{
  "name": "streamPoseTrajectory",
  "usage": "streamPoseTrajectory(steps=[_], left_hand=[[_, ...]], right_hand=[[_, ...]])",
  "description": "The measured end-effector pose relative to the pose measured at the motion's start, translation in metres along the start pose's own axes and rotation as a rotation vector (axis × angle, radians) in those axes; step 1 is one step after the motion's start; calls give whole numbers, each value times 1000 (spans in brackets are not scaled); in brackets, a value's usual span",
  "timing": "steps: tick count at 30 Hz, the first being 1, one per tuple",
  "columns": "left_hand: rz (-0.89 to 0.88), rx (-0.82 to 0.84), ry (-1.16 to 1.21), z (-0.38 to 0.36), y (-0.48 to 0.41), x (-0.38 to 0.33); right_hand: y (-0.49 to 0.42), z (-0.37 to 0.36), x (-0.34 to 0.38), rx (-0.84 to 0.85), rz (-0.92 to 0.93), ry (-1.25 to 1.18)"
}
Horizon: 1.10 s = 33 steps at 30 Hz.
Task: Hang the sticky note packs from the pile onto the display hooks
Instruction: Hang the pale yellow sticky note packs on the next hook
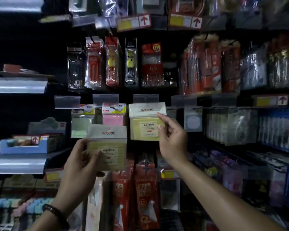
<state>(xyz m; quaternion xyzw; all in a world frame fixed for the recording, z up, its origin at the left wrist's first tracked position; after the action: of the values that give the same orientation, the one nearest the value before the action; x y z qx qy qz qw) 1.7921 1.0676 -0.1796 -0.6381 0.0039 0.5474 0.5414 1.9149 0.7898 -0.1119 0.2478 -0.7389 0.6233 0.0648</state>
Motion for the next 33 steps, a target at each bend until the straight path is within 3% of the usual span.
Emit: streamPoseTrajectory(steps=[19, 27, 33], left_hand=[[10, 19, 31, -3, -9, -6], [-16, 70, 49, -16, -16, -17], [13, 103, 82, -31, -20, -25]], right_hand=[[-18, -7, -36, -17, -152, 80], [-40, -25, -41, 212, -167, 654], [-41, -26, -26, 274, -173, 899]])
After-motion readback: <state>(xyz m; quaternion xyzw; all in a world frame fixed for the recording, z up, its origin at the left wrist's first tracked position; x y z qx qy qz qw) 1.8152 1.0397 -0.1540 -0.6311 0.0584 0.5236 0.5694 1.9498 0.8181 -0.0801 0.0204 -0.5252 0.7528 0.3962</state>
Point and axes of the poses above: each hand's wrist, its own y-axis away from the middle knuckle, its own z-axis out of the back of the hand, x = y × z, the point moved 10 cm from there along -y, towards the middle knuckle, and after that the axes turned 15 degrees about -y, right-handed, at the moved point
